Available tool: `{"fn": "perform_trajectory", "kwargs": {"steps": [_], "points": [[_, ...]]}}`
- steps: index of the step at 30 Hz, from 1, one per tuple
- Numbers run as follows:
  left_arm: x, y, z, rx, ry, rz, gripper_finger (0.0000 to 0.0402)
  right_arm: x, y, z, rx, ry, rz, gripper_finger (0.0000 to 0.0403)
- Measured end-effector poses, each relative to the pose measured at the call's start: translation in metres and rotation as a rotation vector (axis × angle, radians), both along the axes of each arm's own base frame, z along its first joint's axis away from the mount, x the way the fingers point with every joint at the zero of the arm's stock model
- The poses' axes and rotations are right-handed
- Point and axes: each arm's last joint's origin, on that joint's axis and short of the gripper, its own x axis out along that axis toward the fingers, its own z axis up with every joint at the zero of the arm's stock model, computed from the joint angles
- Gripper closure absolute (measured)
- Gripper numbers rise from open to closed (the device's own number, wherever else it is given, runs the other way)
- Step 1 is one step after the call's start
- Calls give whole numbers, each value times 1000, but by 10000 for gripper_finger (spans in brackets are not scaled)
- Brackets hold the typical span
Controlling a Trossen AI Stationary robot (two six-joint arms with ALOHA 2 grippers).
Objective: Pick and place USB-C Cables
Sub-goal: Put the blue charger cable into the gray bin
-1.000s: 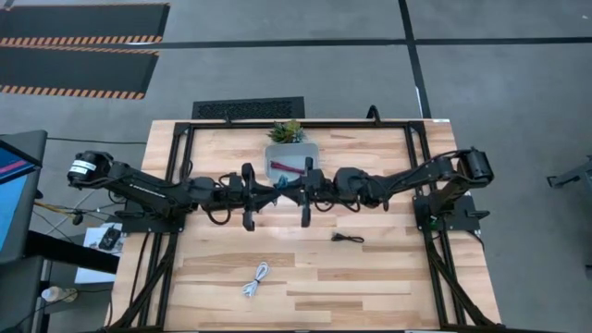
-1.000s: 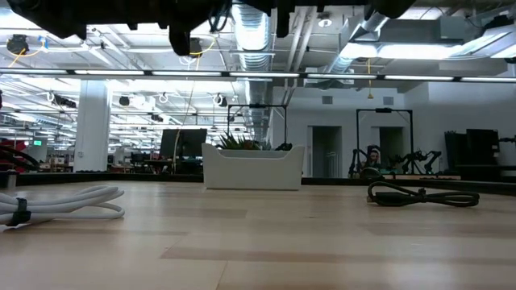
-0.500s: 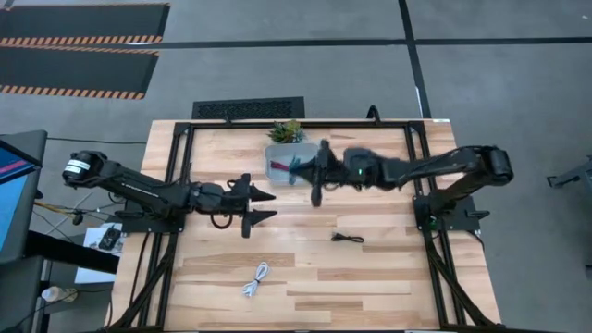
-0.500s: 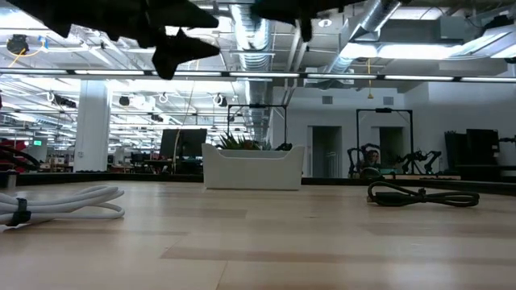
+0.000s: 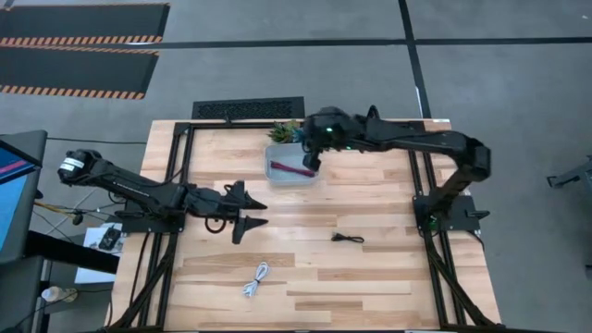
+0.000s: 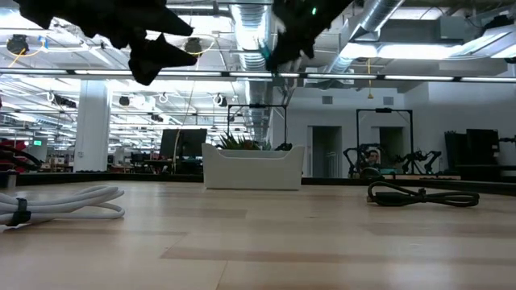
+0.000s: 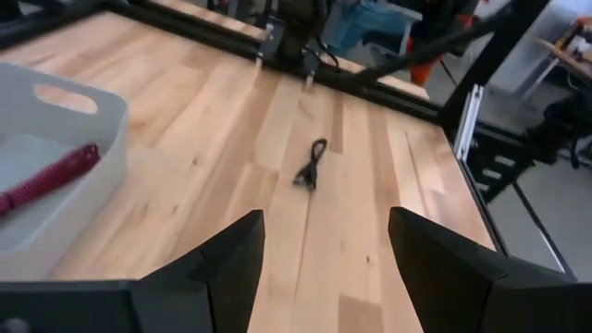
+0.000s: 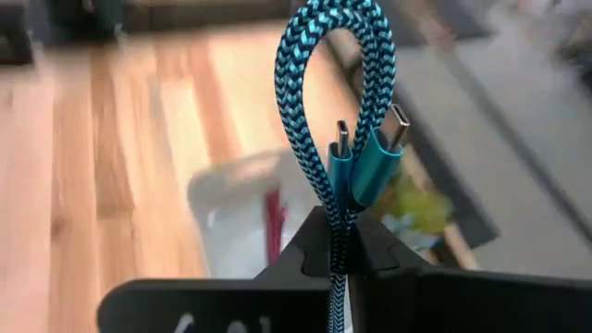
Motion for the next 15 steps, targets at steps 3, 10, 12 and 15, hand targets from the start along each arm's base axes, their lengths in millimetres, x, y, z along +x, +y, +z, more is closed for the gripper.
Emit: {"fn": "perform_trajectory", "kwargs": {"steps": [3,10,12,15], "points": [[-2,-3,-3,4,29,-10,182,21,-13,-25,48,49,37,389],[-4,-6,-5,-2,58,-21,182,51,-38,-82,127,205,41,389],[-4,-6,-6,-2,60,-22,182,55,-43,-92,139,251,37,389],[-4,-6,-6,-3,61,-21,182,58,-48,-101,156,305,34,389]]}}
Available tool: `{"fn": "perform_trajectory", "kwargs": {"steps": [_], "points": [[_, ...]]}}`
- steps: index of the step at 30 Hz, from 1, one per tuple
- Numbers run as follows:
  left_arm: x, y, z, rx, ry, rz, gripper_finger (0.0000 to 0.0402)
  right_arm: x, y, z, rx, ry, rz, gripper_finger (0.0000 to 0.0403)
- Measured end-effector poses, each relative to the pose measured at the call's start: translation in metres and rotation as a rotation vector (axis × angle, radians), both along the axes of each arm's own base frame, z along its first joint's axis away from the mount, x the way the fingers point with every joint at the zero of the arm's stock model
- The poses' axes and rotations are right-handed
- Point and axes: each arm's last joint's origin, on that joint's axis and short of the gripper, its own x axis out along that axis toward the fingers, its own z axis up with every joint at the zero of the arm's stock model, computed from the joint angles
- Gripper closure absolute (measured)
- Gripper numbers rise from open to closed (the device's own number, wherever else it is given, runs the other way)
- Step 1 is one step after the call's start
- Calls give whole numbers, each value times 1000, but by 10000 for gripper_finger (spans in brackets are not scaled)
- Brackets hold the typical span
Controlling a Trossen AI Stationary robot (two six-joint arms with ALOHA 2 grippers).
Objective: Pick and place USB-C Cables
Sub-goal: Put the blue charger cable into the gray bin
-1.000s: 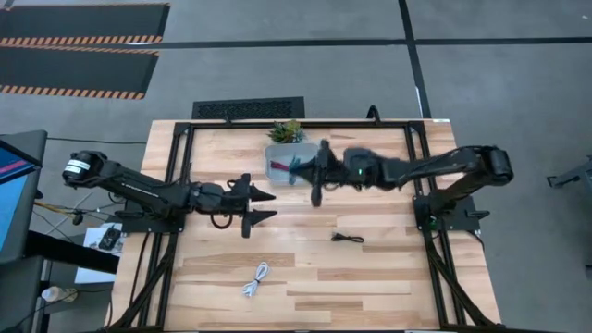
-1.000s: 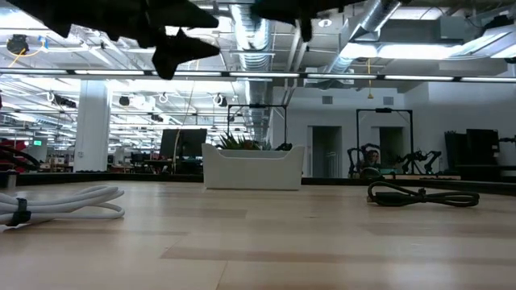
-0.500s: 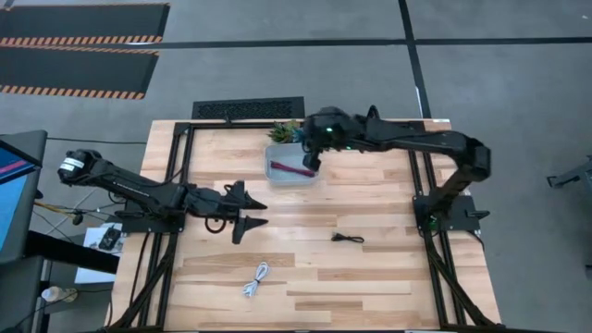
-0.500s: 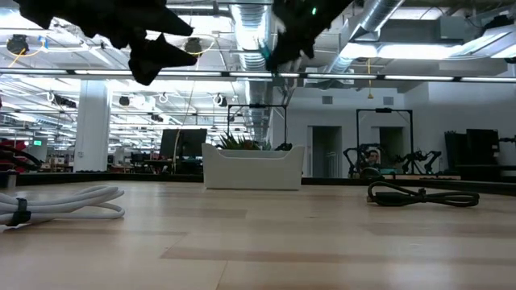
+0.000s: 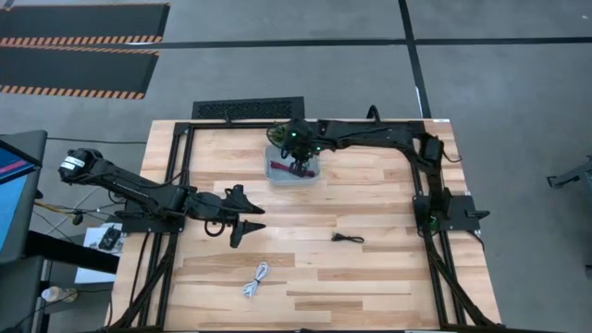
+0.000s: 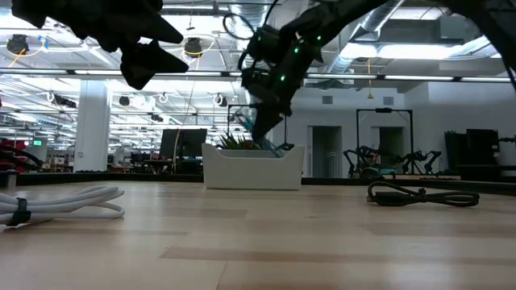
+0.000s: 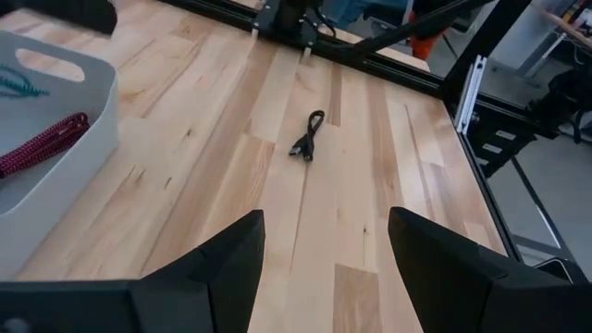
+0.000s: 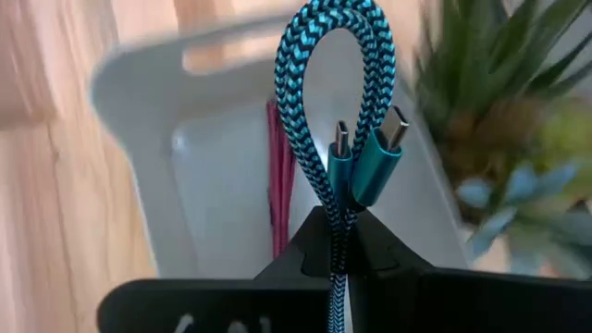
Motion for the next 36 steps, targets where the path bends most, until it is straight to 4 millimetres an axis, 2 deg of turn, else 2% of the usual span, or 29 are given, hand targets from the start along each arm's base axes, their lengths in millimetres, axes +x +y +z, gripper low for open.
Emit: {"fn": "perform_trajectory", "kwargs": {"steps": [13,23,30,36], "points": [[-1,1,-3,-2,21,40,182,9,3,-39,67,95,17,389],[-1,2,-3,3,23,49,182,8,-2,-41,82,87,-29,389],[-1,2,-3,10,25,64,182,13,-1,-60,105,125,-55,389],[-1,2,-3,11,29,64,182,13,-2,-60,87,129,-70,365]]}}
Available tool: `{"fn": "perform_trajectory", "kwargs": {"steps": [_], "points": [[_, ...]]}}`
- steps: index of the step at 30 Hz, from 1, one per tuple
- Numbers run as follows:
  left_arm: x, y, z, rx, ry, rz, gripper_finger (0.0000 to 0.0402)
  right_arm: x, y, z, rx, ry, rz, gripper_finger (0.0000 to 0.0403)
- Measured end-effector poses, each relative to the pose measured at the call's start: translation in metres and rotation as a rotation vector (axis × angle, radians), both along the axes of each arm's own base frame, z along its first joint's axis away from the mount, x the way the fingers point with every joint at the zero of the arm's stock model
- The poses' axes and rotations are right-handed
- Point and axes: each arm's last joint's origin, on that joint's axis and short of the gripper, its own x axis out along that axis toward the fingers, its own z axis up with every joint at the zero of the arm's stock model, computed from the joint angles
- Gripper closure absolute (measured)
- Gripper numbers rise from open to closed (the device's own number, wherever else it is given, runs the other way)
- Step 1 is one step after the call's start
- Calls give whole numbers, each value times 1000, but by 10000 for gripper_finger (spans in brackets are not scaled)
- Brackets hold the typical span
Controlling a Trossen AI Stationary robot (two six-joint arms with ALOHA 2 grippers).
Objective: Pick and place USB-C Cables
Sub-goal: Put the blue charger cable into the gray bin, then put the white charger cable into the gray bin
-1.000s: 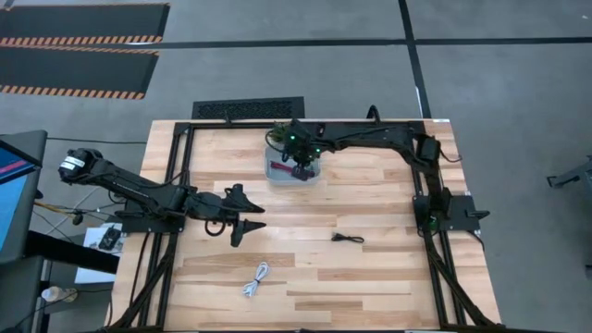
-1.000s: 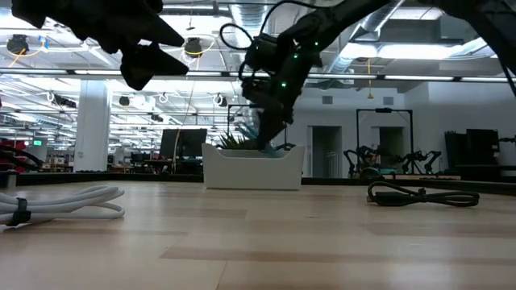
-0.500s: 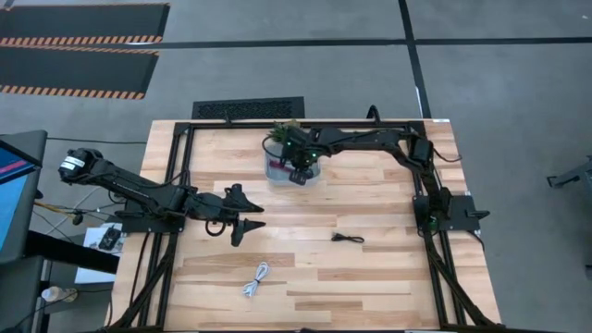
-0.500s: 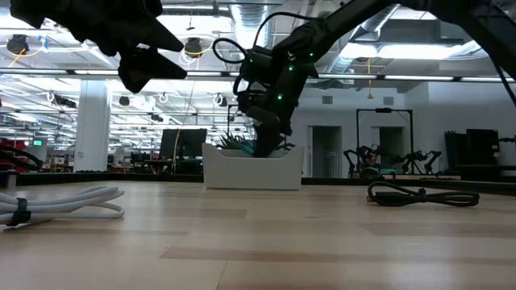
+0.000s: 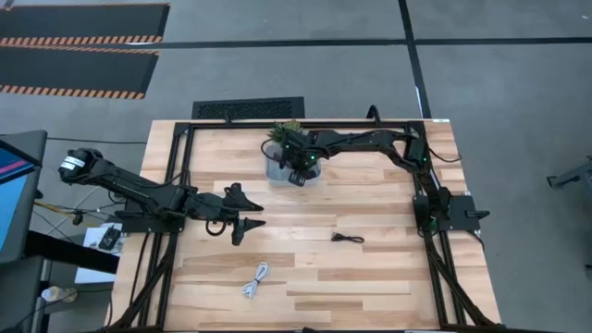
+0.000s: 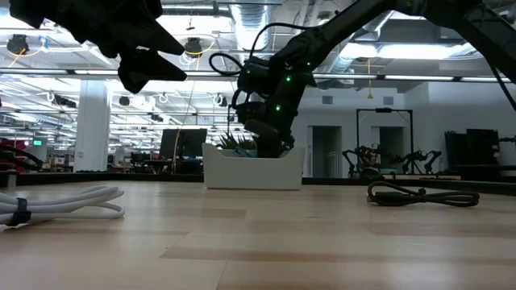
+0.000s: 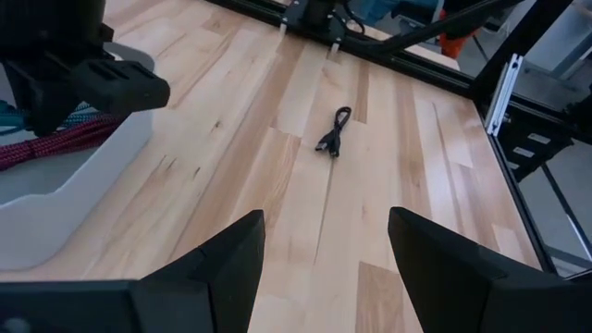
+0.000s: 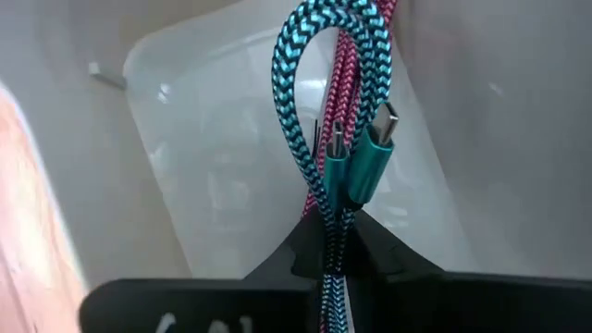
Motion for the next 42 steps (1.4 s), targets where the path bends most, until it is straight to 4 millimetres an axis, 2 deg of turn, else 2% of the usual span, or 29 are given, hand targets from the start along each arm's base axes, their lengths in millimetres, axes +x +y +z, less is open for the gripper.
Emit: {"fn": "perform_trajectory", "kwargs": {"steps": [10,33,36,42], "points": [[0,0,0,0,0,1,182,2,1,1,-23,-13,6,356],[0,0,0,0,5,3,182,2,5,4,-60,6,23,194],[0,0,-1,0,6,3,182,4,8,20,-60,18,38,184],[0,0,-1,-1,7,3,182,-2,19,80,-58,67,100,180]]}}
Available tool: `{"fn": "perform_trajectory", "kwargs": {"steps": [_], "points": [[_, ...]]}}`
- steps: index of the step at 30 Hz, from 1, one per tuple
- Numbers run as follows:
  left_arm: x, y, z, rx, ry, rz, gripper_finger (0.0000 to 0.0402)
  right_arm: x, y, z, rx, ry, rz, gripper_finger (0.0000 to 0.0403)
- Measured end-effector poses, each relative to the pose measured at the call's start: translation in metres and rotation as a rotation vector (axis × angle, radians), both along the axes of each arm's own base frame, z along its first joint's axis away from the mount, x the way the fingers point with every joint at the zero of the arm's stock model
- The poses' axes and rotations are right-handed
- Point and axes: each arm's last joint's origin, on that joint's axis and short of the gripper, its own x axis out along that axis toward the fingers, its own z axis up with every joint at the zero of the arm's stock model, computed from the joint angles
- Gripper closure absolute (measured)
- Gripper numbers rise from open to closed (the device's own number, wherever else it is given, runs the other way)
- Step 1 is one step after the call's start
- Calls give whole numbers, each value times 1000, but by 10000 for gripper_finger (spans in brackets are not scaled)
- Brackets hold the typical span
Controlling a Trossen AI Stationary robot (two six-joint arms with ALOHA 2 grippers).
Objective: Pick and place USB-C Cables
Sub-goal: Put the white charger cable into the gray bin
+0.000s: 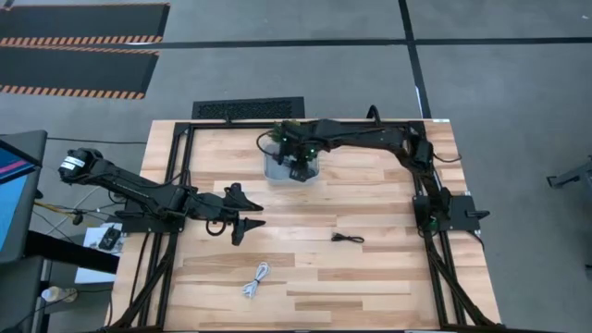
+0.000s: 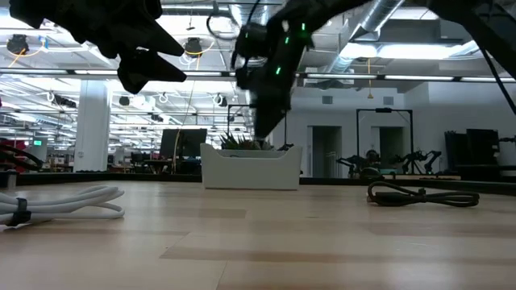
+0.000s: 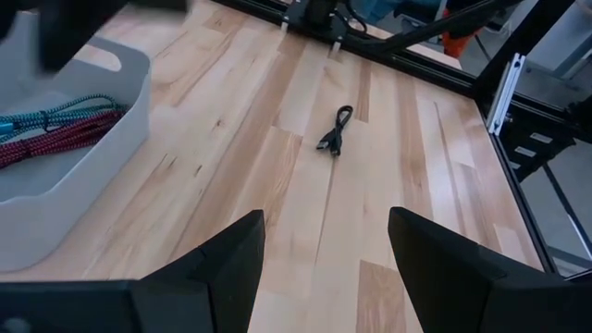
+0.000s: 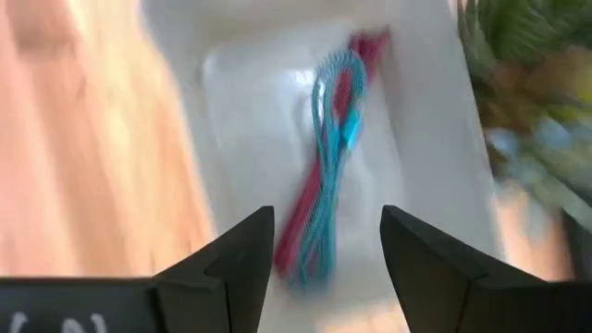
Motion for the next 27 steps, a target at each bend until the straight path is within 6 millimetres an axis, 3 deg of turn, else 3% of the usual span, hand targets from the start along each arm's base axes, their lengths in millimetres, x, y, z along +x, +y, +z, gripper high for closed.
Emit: {"fn": "perform_trajectory", "kwargs": {"steps": [4,11,15,21,27], "points": [[0,-1,0,-19,6,-26,182,-17,15,52,-8,-18,24,180],[-1,-1,-2,-60,24,-36,182,-84,60,126,48,-12,-36,180],[-1,-2,-2,-84,31,-44,182,-116,96,156,50,-59,-80,180],[-1,-3,-3,-111,45,-66,182,-154,157,159,58,-69,-116,180],[-1,-3,-3,-114,44,-64,182,-175,208,114,17,20,-150,180]]}}
